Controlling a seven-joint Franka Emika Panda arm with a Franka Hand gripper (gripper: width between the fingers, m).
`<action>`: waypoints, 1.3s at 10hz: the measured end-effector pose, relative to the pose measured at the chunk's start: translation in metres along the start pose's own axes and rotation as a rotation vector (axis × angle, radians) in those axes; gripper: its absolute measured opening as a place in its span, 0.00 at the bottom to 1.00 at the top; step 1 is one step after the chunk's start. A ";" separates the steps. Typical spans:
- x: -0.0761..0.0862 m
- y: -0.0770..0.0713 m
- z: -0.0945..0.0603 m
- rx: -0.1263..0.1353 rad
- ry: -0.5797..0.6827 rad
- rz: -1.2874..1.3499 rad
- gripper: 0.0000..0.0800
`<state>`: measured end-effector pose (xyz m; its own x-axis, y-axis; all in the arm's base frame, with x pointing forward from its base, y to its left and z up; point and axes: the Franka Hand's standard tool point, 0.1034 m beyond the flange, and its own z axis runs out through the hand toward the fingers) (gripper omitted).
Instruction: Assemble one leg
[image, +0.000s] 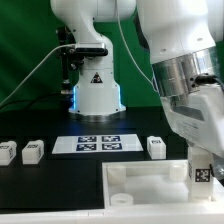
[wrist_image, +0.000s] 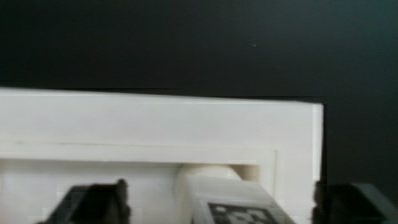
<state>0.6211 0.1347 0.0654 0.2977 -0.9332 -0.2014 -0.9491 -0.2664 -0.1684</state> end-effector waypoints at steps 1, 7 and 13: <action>0.000 0.001 0.000 -0.017 0.002 -0.171 0.77; 0.013 0.000 -0.004 -0.066 0.009 -0.928 0.81; 0.017 -0.003 -0.006 -0.091 0.029 -1.005 0.43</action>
Offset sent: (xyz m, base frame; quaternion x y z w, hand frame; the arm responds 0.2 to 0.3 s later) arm 0.0000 0.0000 0.0000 0.0000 0.0000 -0.2667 0.9638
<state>0.6281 0.1184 0.0679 0.9623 -0.2715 0.0173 -0.2645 -0.9487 -0.1730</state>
